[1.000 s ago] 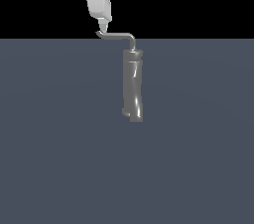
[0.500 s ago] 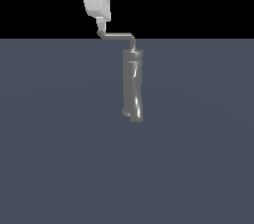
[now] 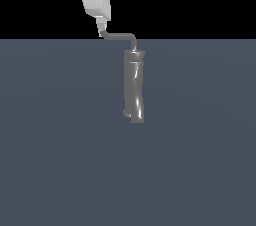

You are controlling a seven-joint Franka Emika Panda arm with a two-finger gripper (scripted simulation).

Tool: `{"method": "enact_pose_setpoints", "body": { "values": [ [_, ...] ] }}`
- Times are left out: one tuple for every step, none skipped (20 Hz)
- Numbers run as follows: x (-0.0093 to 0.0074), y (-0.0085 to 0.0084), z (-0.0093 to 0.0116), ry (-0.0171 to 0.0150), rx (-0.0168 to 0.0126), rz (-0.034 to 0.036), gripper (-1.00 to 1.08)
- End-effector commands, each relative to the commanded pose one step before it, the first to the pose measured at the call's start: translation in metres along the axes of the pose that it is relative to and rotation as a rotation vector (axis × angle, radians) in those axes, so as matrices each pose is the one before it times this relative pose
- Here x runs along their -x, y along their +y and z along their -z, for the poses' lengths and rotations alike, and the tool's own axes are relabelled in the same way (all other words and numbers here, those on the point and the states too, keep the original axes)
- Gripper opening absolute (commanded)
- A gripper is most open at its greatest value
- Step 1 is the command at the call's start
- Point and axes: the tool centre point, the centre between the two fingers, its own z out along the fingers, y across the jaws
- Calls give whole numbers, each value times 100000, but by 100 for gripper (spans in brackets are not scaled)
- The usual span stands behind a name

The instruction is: Turn on the faucet by rotating a designated handle.

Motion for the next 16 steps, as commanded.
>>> {"method": "enact_pose_setpoints", "body": {
  "values": [
    [-895,817,15,187,410,-558,-100],
    [-227,279,-14,0,48,7,-100],
    [-232,295,14,0,0,0,-100],
    [-230,282,-13,0,48,7,-100],
    [-235,298,14,0,0,0,-100],
    [-233,286,-13,1,48,7,-100],
    [-238,302,14,0,0,0,-100],
    [-236,289,-12,1,48,7,-100],
    [-241,305,14,0,0,0,-100],
    [-238,292,-12,1,48,7,-100],
    [-244,308,14,0,0,0,-100],
    [-241,296,-11,2,48,7,-100],
    [-243,297,-11,3,48,7,-100],
    [-249,313,15,0,0,0,-100],
    [-246,300,-10,4,48,7,-100],
    [-253,316,16,0,0,0,-100]
  ]
}}
